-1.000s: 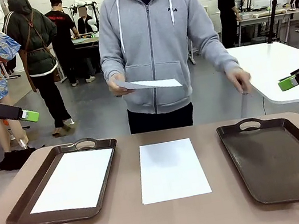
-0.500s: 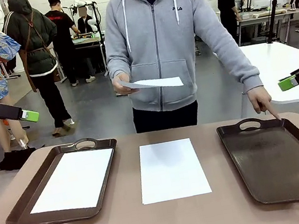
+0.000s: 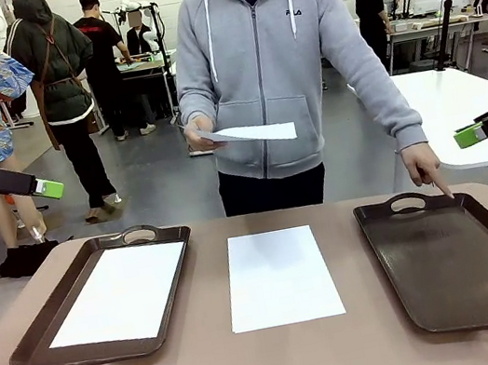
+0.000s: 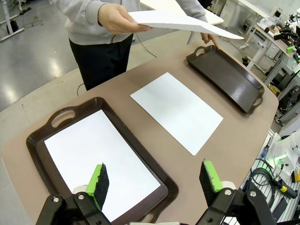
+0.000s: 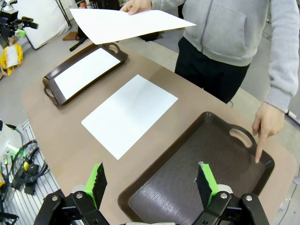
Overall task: Sort the A4 documents.
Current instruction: Receive the A4 Paper.
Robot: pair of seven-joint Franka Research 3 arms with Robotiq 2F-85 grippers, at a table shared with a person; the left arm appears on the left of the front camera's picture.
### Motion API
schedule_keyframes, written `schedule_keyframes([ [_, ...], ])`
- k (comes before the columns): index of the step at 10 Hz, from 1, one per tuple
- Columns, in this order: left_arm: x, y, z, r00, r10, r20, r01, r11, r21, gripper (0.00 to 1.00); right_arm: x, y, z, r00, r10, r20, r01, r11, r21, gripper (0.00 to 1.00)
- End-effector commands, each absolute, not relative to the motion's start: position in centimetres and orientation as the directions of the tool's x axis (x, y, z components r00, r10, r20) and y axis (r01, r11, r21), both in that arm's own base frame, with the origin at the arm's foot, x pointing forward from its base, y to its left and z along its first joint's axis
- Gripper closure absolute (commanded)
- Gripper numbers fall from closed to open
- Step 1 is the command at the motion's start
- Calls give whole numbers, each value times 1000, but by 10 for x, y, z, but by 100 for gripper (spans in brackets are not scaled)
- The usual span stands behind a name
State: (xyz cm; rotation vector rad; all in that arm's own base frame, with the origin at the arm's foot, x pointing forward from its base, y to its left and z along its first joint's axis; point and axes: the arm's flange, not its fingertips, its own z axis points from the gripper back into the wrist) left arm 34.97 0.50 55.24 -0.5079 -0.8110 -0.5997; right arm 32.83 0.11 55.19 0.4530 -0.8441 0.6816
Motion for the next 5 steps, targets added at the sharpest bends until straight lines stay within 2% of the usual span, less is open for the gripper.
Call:
schedule_keyframes([
  [1, 350, 5, 553, 539, -296, 788, 665, 724, -183, 0, 330, 2, 550, 473, 361, 804, -714, 691, 110, 0],
  [5, 350, 5, 553, 539, -296, 788, 665, 724, -183, 0, 330, 2, 550, 473, 361, 804, -714, 691, 110, 0],
])
